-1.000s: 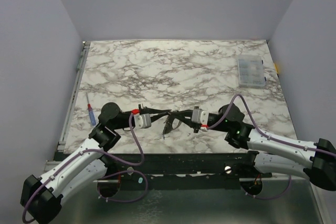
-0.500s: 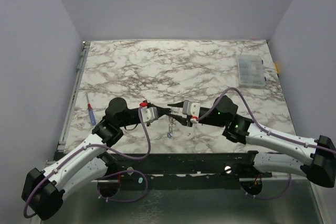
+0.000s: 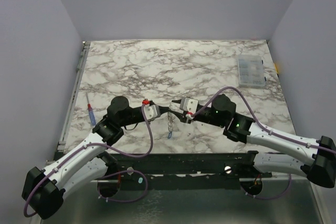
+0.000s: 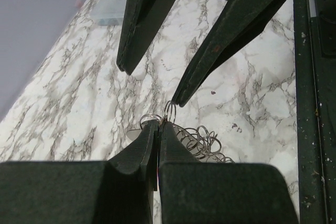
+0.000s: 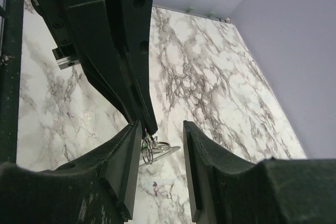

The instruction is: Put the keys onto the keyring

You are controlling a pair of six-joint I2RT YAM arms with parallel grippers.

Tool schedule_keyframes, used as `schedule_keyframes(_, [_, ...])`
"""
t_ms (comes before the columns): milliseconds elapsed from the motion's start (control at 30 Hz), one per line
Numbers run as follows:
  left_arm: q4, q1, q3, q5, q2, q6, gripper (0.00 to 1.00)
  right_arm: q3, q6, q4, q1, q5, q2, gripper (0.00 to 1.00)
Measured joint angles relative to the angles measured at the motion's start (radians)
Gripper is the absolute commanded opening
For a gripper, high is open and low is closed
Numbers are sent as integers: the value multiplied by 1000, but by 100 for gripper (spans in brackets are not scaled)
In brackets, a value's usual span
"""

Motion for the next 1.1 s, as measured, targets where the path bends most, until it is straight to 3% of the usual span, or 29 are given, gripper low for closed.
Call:
schedule_keyframes(267, [-31,0,10,-18,2,26,0,56,-34,-135,0,8,-27,48])
schedule_keyframes(467, [-32,0,11,-21,2,32,0,114,-36,-215,0,10,44,47])
schedule_keyframes(833, [-38,0,11,-23,-2,34,0,121,-43,-309,-11,13,108,40])
schedule_keyframes(900, [-39,0,11,-23,-2,34,0,130,-43,-313,-15,13,109,35])
schedule_keyframes(1033, [-43,0,11,-23,-2,37,0,135,-51,-312,-20,17,111,16])
schedule_keyframes(1100, [-47,0,11,-23,-2,38,0,135,-51,-312,-23,18,115,14])
